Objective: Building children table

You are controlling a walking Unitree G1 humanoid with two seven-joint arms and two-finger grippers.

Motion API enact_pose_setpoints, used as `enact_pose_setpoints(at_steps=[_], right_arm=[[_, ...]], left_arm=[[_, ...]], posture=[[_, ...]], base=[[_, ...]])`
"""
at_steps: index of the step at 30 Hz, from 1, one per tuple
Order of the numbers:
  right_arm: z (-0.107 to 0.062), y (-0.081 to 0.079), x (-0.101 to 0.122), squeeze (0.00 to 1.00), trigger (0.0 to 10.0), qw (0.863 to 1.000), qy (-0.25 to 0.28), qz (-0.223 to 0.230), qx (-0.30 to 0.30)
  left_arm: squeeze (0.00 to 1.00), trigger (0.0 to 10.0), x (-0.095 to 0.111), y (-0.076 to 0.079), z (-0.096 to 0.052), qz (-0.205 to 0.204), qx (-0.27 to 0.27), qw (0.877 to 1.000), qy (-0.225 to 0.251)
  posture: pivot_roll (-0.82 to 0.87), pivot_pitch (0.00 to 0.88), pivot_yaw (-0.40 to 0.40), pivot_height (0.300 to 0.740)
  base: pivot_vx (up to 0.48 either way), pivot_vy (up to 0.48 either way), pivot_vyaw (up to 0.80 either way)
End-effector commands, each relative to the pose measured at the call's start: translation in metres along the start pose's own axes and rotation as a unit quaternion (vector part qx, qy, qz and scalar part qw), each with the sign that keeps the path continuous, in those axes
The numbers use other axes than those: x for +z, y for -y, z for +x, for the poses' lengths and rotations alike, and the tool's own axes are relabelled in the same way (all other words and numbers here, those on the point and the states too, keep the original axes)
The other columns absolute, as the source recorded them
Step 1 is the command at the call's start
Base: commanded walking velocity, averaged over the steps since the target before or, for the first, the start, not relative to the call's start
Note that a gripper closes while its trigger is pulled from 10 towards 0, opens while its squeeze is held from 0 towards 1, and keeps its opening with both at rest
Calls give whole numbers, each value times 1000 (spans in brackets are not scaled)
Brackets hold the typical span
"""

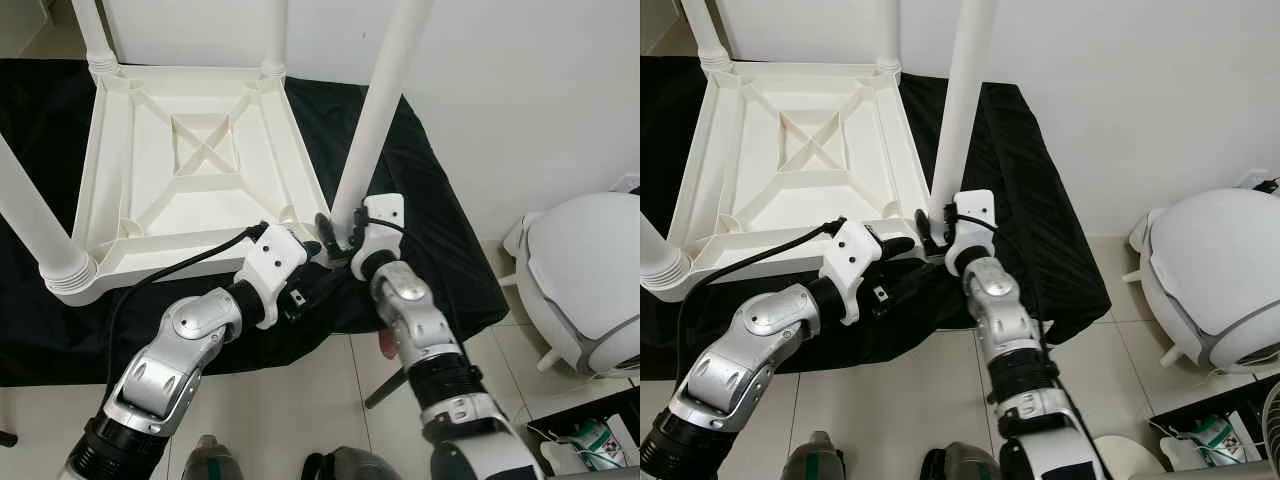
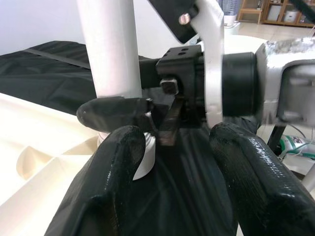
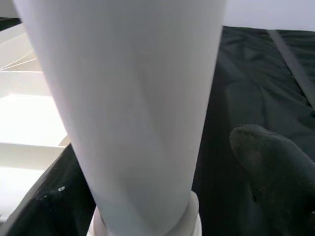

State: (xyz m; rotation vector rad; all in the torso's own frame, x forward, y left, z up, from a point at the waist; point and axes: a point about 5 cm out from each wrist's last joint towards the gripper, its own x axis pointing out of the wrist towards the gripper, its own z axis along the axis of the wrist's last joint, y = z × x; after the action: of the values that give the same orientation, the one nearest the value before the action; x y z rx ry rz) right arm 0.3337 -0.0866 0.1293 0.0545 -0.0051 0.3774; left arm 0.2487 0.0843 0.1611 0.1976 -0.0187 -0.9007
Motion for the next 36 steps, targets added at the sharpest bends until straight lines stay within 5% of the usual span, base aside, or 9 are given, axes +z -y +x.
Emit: enact_pose_setpoints(at_steps=[1, 3, 8, 27, 28, 29, 33, 34, 36], right_arm=[[1, 5, 3, 1000, 10000, 1000, -1, 6, 20], [1, 9, 5, 1000, 10000, 999, 3, -2, 50], [-3, 24, 8, 0, 10000, 990, 5, -40, 132], [15, 26, 6, 0, 10000, 962, -32, -82, 257], [16, 23, 4, 0, 9608, 960, -35, -79, 266], [17, 21, 3, 0, 4824, 958, -36, -78, 273], [18, 18, 1, 0, 3176, 956, -39, -77, 281], [18, 18, -1, 0, 0, 956, -45, -72, 282], [17, 18, -4, 0, 0, 954, -52, -67, 288]], left_arm=[[0, 10000, 1, 0, 1, 2, 2, 1000, 3], [0, 10000, 1, 0, 0, 2, 2, 1000, 3], [0, 10000, 1, 0, -1, 4, 1, 1000, 0], [0, 10000, 1, -2, -4, 8, 4, 1000, -4], [0, 10000, 2, -2, -4, 8, 4, 1000, -4], [0, 10000, 2, -2, -5, 9, 5, 1000, -4], [0, 10000, 2, -3, -5, 9, 6, 1000, -3], [0, 10000, 2, -3, -5, 9, 6, 1000, -4], [0, 10000, 2, -3, -5, 10, 7, 1000, -4]], posture=[[36, 9, -129, 740], [36, 9, -127, 740], [41, 8, -124, 740], [68, 3, -118, 740], [75, 1, -118, 740], [75, 1, -118, 740], [75, 1, -118, 740], [77, 0, -116, 740], [77, 3, -116, 740]], base=[[0, 0, 0], [0, 0, 0], [0, 0, 0], [0, 0, 0], [0, 0, 0], [0, 0, 0], [0, 0, 0], [0, 0, 0], [0, 0, 0]])
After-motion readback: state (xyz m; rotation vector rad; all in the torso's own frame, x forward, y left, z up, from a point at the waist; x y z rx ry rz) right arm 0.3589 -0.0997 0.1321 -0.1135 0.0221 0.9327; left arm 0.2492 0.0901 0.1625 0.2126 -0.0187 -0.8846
